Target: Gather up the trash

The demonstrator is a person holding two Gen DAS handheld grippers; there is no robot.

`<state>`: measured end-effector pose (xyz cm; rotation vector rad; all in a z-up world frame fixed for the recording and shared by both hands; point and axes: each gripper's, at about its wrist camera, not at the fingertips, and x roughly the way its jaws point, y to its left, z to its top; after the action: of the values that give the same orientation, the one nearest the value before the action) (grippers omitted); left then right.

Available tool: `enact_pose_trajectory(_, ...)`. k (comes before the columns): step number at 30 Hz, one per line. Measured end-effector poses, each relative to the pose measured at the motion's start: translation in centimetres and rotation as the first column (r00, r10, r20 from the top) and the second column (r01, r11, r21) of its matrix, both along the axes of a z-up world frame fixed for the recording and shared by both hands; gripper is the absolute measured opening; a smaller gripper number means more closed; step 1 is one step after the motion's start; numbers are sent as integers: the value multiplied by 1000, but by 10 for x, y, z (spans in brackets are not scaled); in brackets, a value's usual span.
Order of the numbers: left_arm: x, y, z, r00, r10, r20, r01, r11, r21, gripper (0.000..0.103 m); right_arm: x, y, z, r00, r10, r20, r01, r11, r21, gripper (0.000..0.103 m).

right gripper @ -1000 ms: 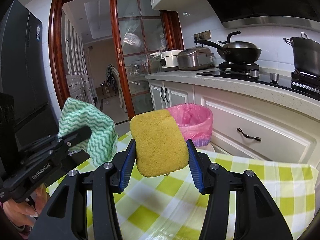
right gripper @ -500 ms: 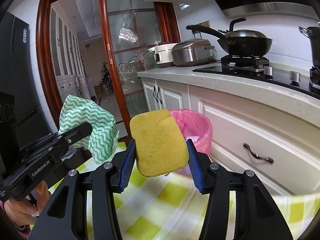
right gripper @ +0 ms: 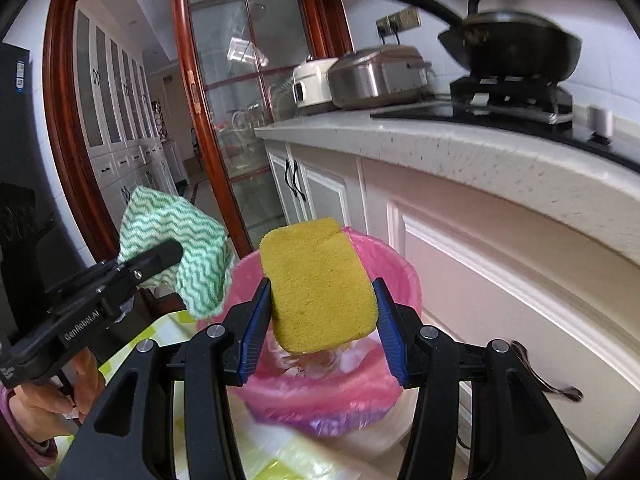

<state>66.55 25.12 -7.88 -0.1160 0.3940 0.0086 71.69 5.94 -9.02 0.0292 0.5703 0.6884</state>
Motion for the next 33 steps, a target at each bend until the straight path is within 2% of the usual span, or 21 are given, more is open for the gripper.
enact_pose_trajectory(5, 22, 8, -22, 1000, -1, -13, 1, 1000, -11, 6, 31, 19, -20, 1000, 8, -21, -8, 1000, -16, 49)
enact_pose_trajectory(7, 30, 10, -28, 1000, -12, -16, 11, 1000, -20, 11, 37, 25, -23, 1000, 13, -18, -14, 1000, -21, 51)
enact_pose_trajectory(8, 34, 12, -30, 1000, -9, -22, 9, 1000, -20, 25, 40, 28, -25, 1000, 15, -15, -16, 1000, -25, 55)
enact_pose_trajectory(10, 38, 17, -34, 1000, 17, -18, -17, 1000, -25, 50, 43, 32, -30, 1000, 19, -15, -19, 999, -32, 58)
enact_pose_trajectory(13, 36, 28, -35, 998, 55, -15, -56, 998, -30, 53, 46, 26, -33, 1000, 18, -21, -18, 1000, -12, 59)
enact_pose_trajectory(19, 10, 33, -24, 998, 65, -13, -66, 998, -4, 53, 38, 4, -25, 999, 3, -33, -2, 1000, 27, 61)
enact_pose_trajectory(22, -9, 25, -9, 998, 60, -4, -60, 998, 17, 61, 23, 1, -9, 1000, 7, -21, -7, 1000, 16, 61)
enact_pose_trajectory(24, -26, 19, 6, 998, 57, 13, -58, 998, 18, 73, 8, -3, 10, 1000, 18, 0, -18, 1000, 13, 63)
enact_pose_trajectory(27, -63, 14, 37, 997, 64, 51, -64, 998, -2, 91, -22, -10, 41, 999, 28, 36, -29, 999, 22, 72)
enact_pose_trajectory(29, -83, 10, 54, 996, 65, 61, -65, 998, -6, 97, -48, -18, 66, 997, 39, 66, -41, 999, 23, 74)
enact_pose_trajectory(33, -138, -8, 90, 994, 69, 82, -73, 996, 50, 98, -108, -37, 109, 991, 51, 125, -53, 998, 14, 80)
